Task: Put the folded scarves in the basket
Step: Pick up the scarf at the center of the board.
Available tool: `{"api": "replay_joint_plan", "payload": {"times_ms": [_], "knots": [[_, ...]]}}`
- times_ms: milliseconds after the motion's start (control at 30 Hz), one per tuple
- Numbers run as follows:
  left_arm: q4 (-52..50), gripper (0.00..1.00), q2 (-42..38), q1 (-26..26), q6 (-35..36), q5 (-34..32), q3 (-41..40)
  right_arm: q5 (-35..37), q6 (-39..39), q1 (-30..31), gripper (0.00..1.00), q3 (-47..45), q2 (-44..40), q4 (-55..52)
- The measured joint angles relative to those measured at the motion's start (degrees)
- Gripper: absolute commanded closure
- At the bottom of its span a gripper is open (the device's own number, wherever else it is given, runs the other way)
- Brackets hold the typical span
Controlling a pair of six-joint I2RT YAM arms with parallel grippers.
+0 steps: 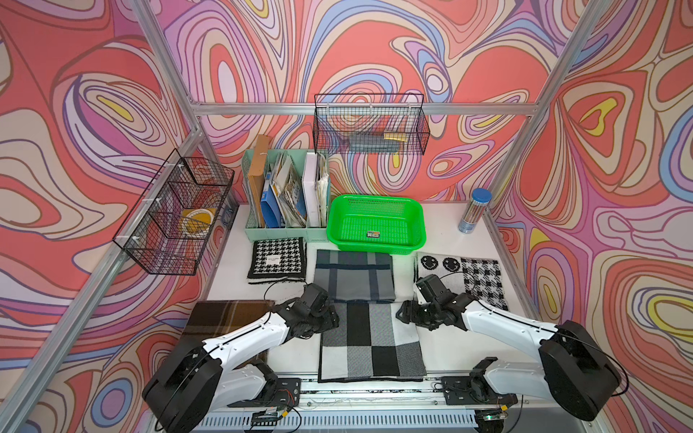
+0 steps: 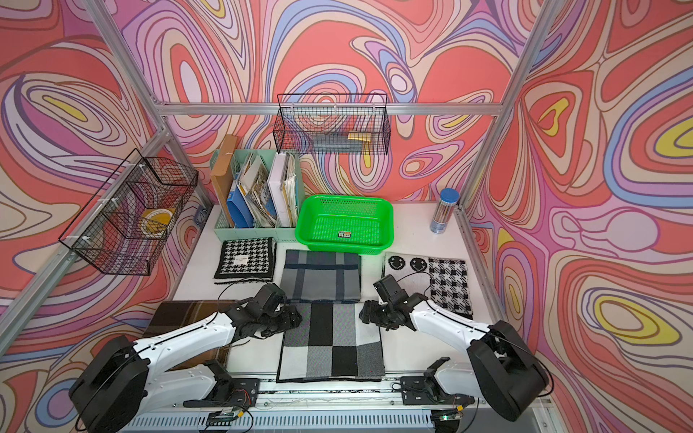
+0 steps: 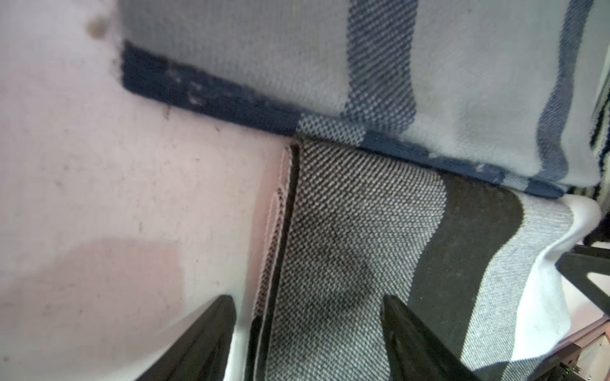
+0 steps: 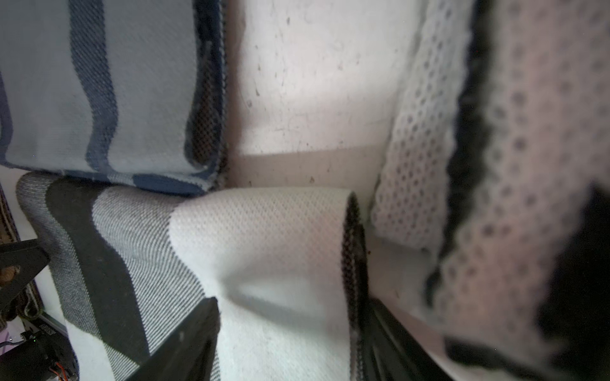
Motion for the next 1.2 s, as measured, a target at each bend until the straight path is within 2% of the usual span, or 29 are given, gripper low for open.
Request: {"api": "replay_joint_plan", "payload": {"times_ms": [133, 200, 300, 367, 400, 600, 800, 1067, 1200], "knots": [[1.95, 0.35, 1.09, -0.76, -0.26, -0.15, 0.07, 0.35, 0.68, 0.85, 0.37, 0.0, 0.74, 1.75], [2.56, 0.43, 1.6, -0.96, -0.39, -0.26, 0.07, 0.44, 0.92, 1.22, 0.46, 0.0, 1.31, 2.36], [3.13, 0.73, 2.51, -1.01, -0.57, -0.39, 0.02, 0.59, 1.36, 2.01, 0.8, 0.11, 2.67, 2.86], [3.5, 0.96, 3.13, -1.09, -0.92, -0.24, -0.17, 0.52, 1.57, 2.49, 0.97, 0.15, 3.19, 3.21], [3.8, 1.0, 3.32, -1.11, -1.07, 0.07, -0.33, 0.5, 1.77, 2.71, 1.0, 0.15, 3.26, 3.37], [6.56, 1.0, 3.19, -1.4, -1.05, 1.49, -1.31, 0.57, 1.75, 3.34, 1.0, 0.24, 2.67, 3.28], [8.04, 1.0, -2.82, -2.36, -1.66, 2.01, -4.9, 0.2, 1.95, 4.66, 1.0, -0.76, -3.58, 2.14], [6.16, 1.0, -21.55, -2.93, -3.61, 2.34, -9.07, -2.36, 1.99, 5.2, 1.0, -1.16, -17.22, 1.38], [4.85, 1.0, -27.85, -3.15, -4.22, 3.15, -9.18, -3.28, 1.97, 5.25, 1.0, -1.16, -21.2, 1.81]]}}
